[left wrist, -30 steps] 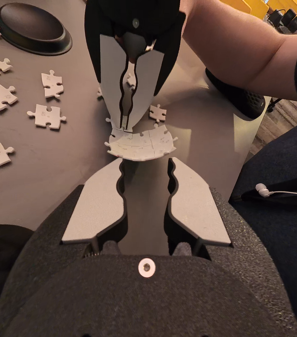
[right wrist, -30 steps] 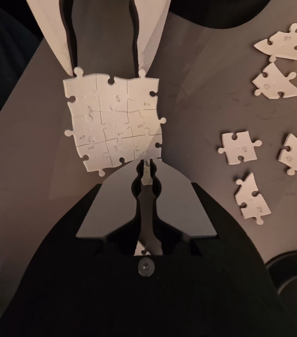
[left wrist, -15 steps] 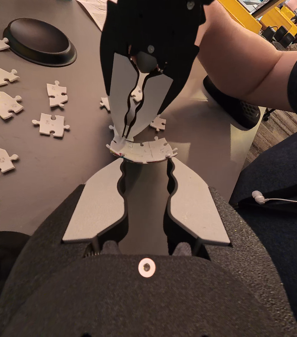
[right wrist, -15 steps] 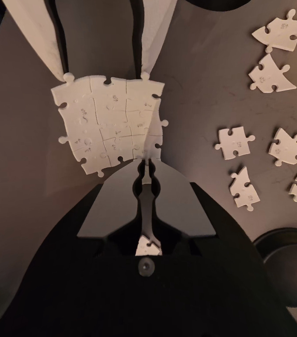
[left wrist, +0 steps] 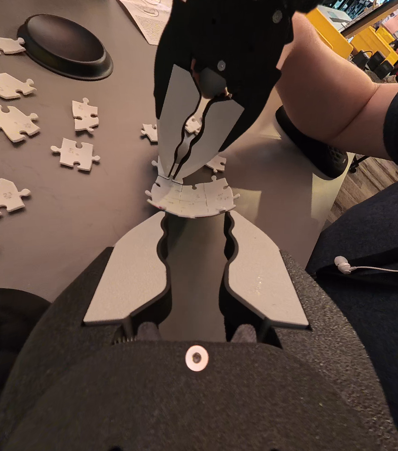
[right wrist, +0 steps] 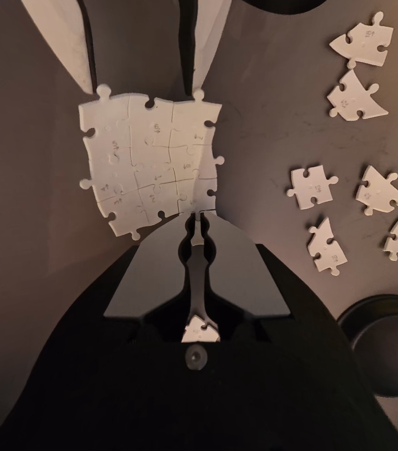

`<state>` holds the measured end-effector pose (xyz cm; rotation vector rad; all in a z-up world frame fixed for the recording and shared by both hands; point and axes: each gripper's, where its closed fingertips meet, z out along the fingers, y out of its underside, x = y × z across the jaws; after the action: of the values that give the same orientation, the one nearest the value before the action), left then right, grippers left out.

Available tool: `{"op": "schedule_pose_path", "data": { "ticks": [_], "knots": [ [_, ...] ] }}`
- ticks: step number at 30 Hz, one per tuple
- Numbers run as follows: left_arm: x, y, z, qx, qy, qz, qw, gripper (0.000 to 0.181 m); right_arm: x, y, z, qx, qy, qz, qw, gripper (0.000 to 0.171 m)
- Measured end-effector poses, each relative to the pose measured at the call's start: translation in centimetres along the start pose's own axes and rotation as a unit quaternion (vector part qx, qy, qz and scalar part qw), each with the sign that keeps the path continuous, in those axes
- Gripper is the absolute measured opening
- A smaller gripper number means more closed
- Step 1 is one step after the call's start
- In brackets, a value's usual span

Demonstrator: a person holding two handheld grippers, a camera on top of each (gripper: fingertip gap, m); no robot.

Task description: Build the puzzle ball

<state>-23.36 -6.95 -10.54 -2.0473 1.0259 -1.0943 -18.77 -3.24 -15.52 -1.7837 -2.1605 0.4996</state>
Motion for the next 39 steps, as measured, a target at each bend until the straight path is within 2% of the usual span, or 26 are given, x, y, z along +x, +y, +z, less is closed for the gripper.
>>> {"op": "schedule_pose_path", "data": {
  "ticks": [9,15,25,39],
  "knots": [
    [0.0,-0.2,0.2,0.004,0.008,-0.002,1.000,0.043,-0.4,0.1,0.1,-0.039,-0.011,-0.012,0.999,0.002],
    [0.1,-0.1,0.2,0.002,0.010,-0.001,1.000,0.043,-0.4,0.1,0.1,-0.011,-0.027,-0.013,0.999,0.004],
    [0.1,-0.1,0.3,0.000,0.011,0.001,1.000,0.043,0.7,0.4,-0.2,0.015,0.011,-0.021,1.000,0.011],
    [0.0,-0.1,0.5,-0.001,0.008,-0.001,1.000,0.043,2.4,0.4,-1.9,0.046,0.036,-0.032,0.998,0.001]
  ]
}}
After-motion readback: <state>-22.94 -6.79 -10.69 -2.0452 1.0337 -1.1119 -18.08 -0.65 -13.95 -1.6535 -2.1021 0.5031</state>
